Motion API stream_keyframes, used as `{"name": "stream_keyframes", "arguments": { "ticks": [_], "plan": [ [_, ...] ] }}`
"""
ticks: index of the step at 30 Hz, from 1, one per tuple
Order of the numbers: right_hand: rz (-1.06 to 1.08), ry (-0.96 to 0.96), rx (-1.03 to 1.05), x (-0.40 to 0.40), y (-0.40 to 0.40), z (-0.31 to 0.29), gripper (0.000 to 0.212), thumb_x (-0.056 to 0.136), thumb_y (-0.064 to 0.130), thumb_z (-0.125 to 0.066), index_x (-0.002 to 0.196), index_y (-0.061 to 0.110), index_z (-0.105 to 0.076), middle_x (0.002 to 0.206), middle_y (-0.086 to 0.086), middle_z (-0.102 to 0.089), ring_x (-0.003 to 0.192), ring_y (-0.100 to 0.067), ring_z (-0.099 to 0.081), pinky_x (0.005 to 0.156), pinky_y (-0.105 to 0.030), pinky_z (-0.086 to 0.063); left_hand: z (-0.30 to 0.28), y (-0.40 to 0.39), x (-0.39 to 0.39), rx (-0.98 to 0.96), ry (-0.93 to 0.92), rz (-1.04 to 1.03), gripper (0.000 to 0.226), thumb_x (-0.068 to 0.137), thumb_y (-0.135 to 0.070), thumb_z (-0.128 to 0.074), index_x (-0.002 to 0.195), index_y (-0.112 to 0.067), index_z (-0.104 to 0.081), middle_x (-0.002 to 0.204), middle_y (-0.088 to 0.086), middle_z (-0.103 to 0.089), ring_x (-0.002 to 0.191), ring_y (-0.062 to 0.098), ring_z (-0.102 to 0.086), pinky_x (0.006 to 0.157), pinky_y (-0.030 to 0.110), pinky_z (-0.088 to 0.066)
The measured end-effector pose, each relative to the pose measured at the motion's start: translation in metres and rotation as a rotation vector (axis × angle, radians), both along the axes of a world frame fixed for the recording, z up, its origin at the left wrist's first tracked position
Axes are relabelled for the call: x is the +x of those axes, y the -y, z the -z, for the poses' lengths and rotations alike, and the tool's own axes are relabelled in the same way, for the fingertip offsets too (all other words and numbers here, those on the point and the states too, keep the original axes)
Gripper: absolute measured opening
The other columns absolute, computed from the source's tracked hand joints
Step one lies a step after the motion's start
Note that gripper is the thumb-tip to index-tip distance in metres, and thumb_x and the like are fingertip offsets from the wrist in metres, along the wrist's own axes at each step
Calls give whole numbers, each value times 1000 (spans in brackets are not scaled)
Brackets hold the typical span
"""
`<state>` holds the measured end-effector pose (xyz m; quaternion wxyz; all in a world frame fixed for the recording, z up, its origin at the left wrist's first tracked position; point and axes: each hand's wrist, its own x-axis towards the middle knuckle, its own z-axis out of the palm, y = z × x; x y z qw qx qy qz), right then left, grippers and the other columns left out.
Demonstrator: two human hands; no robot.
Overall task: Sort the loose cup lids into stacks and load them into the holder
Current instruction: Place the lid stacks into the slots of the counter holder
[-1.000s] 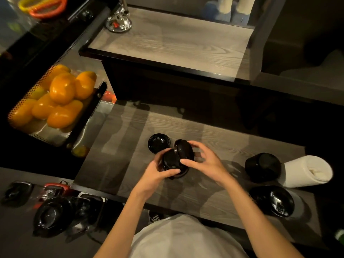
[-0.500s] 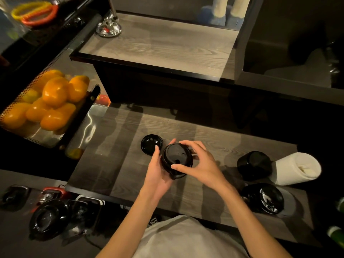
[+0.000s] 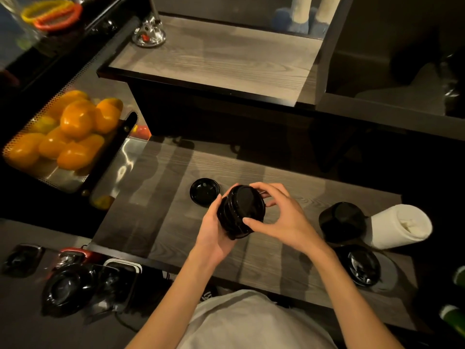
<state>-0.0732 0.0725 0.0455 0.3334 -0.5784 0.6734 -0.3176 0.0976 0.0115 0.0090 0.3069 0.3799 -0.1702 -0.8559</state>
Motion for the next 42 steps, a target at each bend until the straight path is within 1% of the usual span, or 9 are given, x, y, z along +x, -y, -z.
{"name": "stream_keyframes", "arguments": {
  "ticks": [6, 15, 26, 29, 32, 34, 37, 39, 42],
  "plan": [
    [-47, -76, 41, 11, 5, 3, 75, 77, 57, -82, 142, 49, -47, 132, 23, -42, 117, 6, -49, 95, -18, -45, -8, 1, 5, 0, -101, -19, 44, 108, -46, -35, 140, -27, -59, 137, 14, -65, 125, 34, -63, 92, 56, -55],
    [-46, -129, 54, 37, 16, 4, 77, 79, 55, -81, 146, 48, -45, 129, 21, -39, 112, 4, -50, 83, -8, -40, -5, 10, 17, 0, -105, -45, 45, 108, -46, -35, 141, -27, -58, 141, 16, -61, 131, 38, -57, 105, 61, -47],
    [-97, -177, 56, 75, 46, 26, 91, 64, 80, -68, 145, 40, -53, 118, 18, -46, 95, 5, -56, 85, -23, -57, 16, 26, 59, 33, 7, -112, 46, 104, -52, -40, 140, -28, -59, 137, 15, -65, 128, 34, -61, 110, 56, -44],
    [-191, -211, 172, 90, 62, 38, 82, 72, 75, -69, 145, 41, -53, 126, 13, -49, 100, 0, -56, 87, -27, -56, 27, 27, 74, 84, 33, -130, 38, 103, -44, -50, 134, -27, -64, 131, 15, -68, 119, 31, -67, 95, 48, -54],
    [-88, -88, 132, 100, 84, 69, 53, 88, 55, -73, 135, 31, -63, 127, 7, -57, 99, -2, -62, 88, -28, -57, 46, 31, 95, 175, 42, -249, 32, 103, -35, -51, 125, -21, -68, 133, 22, -65, 108, 34, -70, 89, 48, -53],
    [13, -185, 147, 101, 102, 91, 40, 94, 34, -73, 132, 25, -62, 130, 4, -53, 109, -10, -59, 95, -33, -53, 52, 35, 108, 211, 41, -300, 32, 100, -33, -54, 128, -22, -65, 133, 23, -63, 102, 36, -71, 92, 50, -52],
    [-58, -445, 302, 103, 122, 117, 55, 88, 24, -80, 137, 32, -55, 147, 1, -39, 134, -24, -43, 106, -40, -46, 57, 40, 128, 257, 18, -332, 36, 99, -33, -56, 133, -22, -61, 132, 25, -59, 107, 40, -66, 91, 52, -53],
    [-121, -522, 271, 104, 124, 129, 54, 84, 27, -83, 132, 28, -60, 150, -1, -39, 136, -29, -42, 111, -46, -43, 59, 42, 135, 278, 29, -354, 41, 99, -34, -56, 137, -21, -59, 129, 24, -59, 109, 41, -63, 88, 52, -55],
    [-50, -501, 166, 102, 118, 135, 24, 85, 23, -81, 106, 23, -67, 140, 1, -49, 129, -29, -48, 108, -47, -43, 61, 45, 144, 288, 42, -378, 43, 99, -35, -56, 140, -20, -58, 126, 24, -60, 112, 42, -63, 92, 53, -53]
  ]
}}
